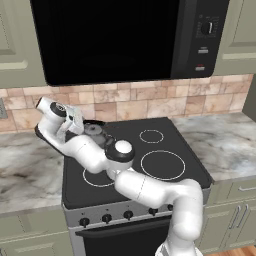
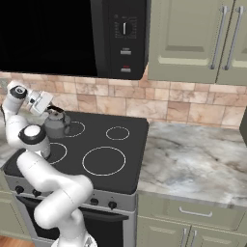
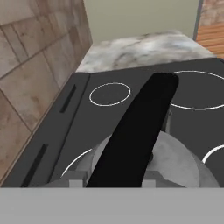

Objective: The kettle is done boiling. Turn off the stove, then wait for 300 timesteps before moving the kettle to the dining table.

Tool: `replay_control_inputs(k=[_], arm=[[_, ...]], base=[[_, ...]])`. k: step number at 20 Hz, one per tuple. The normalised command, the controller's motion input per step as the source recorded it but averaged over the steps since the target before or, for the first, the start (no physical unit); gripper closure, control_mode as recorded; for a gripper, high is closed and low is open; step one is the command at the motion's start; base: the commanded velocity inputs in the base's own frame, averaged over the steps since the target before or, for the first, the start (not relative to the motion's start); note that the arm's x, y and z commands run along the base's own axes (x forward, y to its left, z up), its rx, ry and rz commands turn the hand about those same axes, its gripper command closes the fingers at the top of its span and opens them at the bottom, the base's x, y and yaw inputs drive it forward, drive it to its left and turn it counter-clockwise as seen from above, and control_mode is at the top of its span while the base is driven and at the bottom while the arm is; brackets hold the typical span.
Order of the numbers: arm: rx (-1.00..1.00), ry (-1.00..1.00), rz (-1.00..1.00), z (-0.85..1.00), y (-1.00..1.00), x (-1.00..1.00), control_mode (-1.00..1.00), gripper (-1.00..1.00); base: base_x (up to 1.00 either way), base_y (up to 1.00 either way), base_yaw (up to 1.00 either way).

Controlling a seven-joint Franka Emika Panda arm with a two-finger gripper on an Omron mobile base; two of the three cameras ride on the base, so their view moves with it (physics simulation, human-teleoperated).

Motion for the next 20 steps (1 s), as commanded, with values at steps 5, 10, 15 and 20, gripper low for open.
replay_control_inputs(k=[5,10,15,20], arm=[[0.09,-0.11,-0.17,0.14,-0.09,-0.25,-1.00,1.00],[0.10,-0.14,-0.13,0.09,-0.19,-0.24,-1.00,1.00],[0.06,-0.19,-0.01,0.00,-0.13,-0.41,-1.00,1.00],[0.03,-0.23,0.00,-0.01,-0.06,-0.62,-1.00,1.00]], base=[[0.00,0.00,0.00],[0.00,0.00,0.00],[0.00,0.00,0.00],[0.00,0.00,0.00]])
